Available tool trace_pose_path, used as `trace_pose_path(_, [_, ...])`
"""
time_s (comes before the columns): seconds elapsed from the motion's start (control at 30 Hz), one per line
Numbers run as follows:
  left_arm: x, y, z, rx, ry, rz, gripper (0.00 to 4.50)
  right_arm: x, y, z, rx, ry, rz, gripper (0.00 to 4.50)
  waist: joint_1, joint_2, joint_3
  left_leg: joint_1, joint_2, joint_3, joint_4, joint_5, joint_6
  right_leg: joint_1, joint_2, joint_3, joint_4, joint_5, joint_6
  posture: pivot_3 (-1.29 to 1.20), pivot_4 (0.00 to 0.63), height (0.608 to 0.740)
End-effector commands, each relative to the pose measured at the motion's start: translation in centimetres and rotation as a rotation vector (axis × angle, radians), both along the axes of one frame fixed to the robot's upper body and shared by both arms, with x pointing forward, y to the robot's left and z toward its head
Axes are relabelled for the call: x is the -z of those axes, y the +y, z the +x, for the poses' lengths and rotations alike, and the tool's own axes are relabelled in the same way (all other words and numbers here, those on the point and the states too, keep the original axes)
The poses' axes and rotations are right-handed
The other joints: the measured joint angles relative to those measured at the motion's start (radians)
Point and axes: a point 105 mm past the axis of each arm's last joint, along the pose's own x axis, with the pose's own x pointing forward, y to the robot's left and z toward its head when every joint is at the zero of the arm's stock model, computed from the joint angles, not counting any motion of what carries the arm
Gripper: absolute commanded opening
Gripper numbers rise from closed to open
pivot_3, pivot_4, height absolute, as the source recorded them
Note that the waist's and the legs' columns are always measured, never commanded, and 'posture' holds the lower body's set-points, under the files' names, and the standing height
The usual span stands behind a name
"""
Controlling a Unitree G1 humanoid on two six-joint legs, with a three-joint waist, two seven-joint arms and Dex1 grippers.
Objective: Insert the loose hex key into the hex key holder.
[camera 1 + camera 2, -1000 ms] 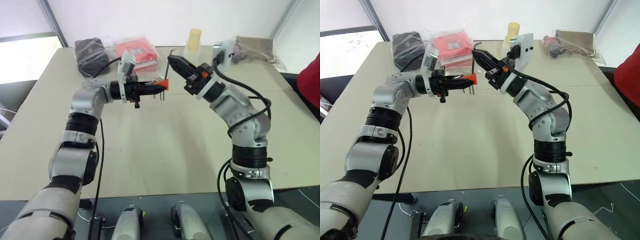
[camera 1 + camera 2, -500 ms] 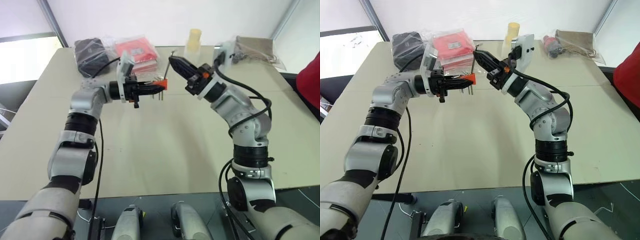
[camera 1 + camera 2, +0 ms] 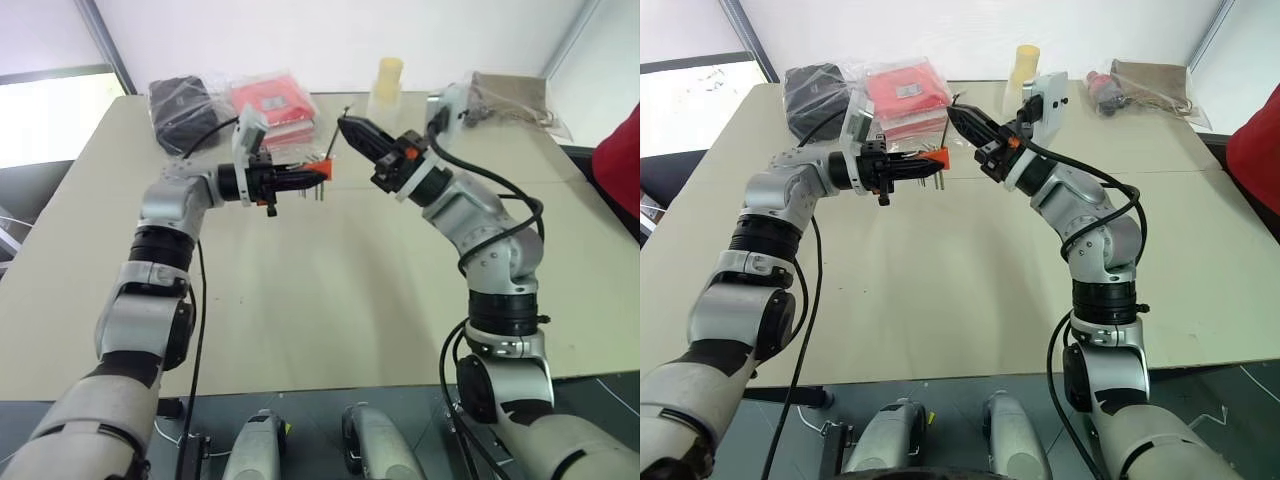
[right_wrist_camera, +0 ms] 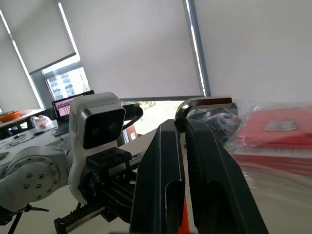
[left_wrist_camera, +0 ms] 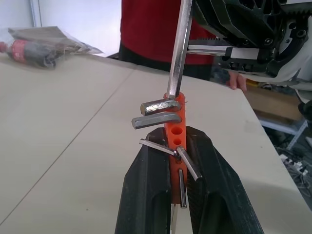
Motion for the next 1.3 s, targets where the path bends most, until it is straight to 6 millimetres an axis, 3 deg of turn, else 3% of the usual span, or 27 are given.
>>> trace_pose_path(0.03, [-2.2,0.4,-0.1,-0.005,-0.082,-0.030,0.00,-0.6,-0.5,-0.2,0.010,-0.024,0.002,0.05,0.000,0.000,0.000,0.000,0.000,0.000,0.000,0.000,0.000,0.000,0.000,0.000,0.000,0.000,0.000,0.00,0.150,0.740])
trace_pose_path(0.6, [-2.5,-0.8,-1.1,0.067,-0.122,0.004,0.00,0.3,0.2,0.5,-0.033,0.002,-0.047,0.05,0.000,0.000,0.000,0.000,0.000,0.000,0.000,0.000,0.000,0.000,0.000,0.000,0.000,0.000,0.000,0.00,0.150,0.740])
trace_pose_path(1.03, [-2.5,-0.6,-1.2,0.051,-0.123,0.002,0.00,0.3,0.6,0.7,-0.060,0.018,-0.042,0.05,0.000,0.000,0.000,0.000,0.000,0.000,0.000,0.000,0.000,0.000,0.000,0.000,0.000,0.000,0.000,0.00,0.150,0.740])
trace_pose_path(1.13, [-2.3,-0.4,-1.0,0.040,-0.118,0.002,0.00,0.3,0.4,0.7,-0.054,0.024,-0.027,0.99,0.000,0.000,0.000,0.000,0.000,0.000,0.000,0.000,0.000,0.000,0.000,0.000,0.000,0.000,0.000,0.00,0.150,0.740])
trace_pose_path(1.3, [-2.1,-0.3,-0.9,0.034,-0.114,0.003,0.00,0.2,0.0,0.5,-0.040,0.025,-0.011,3.39,0.000,0.000,0.000,0.000,0.000,0.000,0.000,0.000,0.000,0.000,0.000,0.000,0.000,0.000,0.000,0.00,0.150,0.740])
